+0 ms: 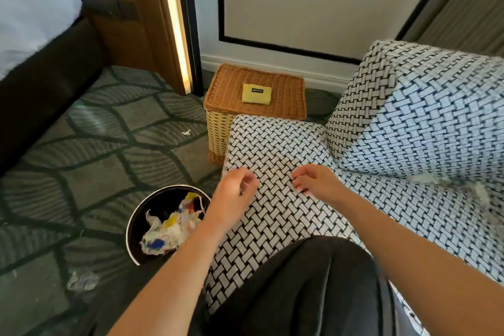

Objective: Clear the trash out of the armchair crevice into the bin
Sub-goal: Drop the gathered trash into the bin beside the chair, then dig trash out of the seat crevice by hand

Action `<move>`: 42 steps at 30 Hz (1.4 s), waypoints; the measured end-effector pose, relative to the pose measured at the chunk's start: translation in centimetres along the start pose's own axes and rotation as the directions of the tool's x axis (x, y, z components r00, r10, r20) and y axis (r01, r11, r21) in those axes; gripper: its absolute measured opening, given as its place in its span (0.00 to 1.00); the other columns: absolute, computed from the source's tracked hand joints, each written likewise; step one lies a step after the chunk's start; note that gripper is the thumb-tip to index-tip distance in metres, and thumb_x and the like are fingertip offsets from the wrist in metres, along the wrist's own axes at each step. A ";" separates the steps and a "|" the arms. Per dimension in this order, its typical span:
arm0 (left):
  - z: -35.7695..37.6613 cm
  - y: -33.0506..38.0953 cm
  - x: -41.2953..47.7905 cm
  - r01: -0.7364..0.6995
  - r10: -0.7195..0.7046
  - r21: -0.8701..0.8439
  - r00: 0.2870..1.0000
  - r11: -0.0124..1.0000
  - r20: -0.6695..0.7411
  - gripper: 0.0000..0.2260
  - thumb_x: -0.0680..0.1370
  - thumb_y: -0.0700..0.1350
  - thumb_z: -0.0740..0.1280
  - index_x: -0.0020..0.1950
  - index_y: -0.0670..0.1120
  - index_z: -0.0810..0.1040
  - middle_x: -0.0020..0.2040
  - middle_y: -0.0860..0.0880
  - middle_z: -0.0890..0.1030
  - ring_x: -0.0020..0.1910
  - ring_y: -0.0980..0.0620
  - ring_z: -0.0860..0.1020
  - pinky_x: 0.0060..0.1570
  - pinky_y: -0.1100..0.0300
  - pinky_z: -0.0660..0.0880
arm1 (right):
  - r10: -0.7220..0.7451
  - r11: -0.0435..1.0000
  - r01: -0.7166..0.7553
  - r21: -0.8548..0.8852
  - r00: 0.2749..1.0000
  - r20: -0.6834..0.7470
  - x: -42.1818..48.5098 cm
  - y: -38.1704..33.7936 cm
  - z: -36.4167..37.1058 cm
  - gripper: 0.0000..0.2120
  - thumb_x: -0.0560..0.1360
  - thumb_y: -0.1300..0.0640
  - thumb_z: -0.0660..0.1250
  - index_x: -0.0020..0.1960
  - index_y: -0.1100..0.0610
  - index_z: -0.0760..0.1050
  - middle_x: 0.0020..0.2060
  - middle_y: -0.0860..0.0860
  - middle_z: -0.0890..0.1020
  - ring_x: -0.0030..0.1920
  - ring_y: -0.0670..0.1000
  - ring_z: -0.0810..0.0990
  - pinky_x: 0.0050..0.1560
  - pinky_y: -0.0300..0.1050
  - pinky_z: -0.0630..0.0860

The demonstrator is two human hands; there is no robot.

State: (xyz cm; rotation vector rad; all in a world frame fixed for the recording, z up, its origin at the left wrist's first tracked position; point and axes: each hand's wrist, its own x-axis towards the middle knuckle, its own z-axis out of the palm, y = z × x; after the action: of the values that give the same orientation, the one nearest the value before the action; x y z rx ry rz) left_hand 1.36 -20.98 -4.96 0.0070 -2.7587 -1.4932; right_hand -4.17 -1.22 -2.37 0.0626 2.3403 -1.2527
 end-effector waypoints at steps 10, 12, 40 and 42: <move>9.6 10.1 2.8 0.081 -0.118 0.097 0.870 0.992 0.479 0.13 0.80 0.51 0.58 0.58 0.45 0.73 0.56 0.49 0.77 0.50 0.55 0.74 0.49 0.62 0.71 | 0.179 0.978 -0.117 0.170 0.893 -0.413 -6.7 11.4 -9.5 0.08 0.78 0.64 0.59 0.55 0.62 0.75 0.42 0.55 0.79 0.36 0.48 0.77 0.33 0.34 0.74; 11.9 12.1 3.3 0.058 -0.123 0.135 0.830 0.989 0.543 0.09 0.80 0.50 0.58 0.51 0.45 0.73 0.49 0.49 0.77 0.43 0.55 0.73 0.45 0.64 0.71 | 0.166 0.986 -0.129 0.106 0.813 -0.558 -7.6 13.4 -11.0 0.08 0.78 0.61 0.60 0.56 0.56 0.74 0.41 0.51 0.78 0.31 0.45 0.73 0.27 0.32 0.69; 30.7 15.2 5.8 -0.278 0.274 0.436 0.959 0.856 0.074 0.10 0.77 0.56 0.60 0.54 0.53 0.72 0.51 0.55 0.77 0.54 0.53 0.73 0.59 0.54 0.68 | -0.157 0.846 -0.315 -0.431 0.625 -0.765 -0.4 19.5 -20.1 0.11 0.76 0.50 0.63 0.50 0.55 0.79 0.45 0.51 0.80 0.46 0.52 0.76 0.48 0.45 0.66; 30.7 15.2 5.9 -0.265 0.261 0.430 0.963 0.863 0.070 0.14 0.77 0.56 0.60 0.60 0.52 0.70 0.56 0.55 0.77 0.57 0.53 0.73 0.61 0.53 0.68 | -0.152 0.866 -0.283 -0.412 0.636 -0.757 -0.4 19.7 -20.1 0.10 0.77 0.52 0.62 0.50 0.55 0.79 0.45 0.51 0.80 0.46 0.53 0.76 0.49 0.47 0.67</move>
State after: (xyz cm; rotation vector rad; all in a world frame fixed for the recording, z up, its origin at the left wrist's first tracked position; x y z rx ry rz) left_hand -4.75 13.02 -9.07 -0.3612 -2.8874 -0.7935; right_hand -6.60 26.25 -8.06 0.6364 3.3004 -0.5474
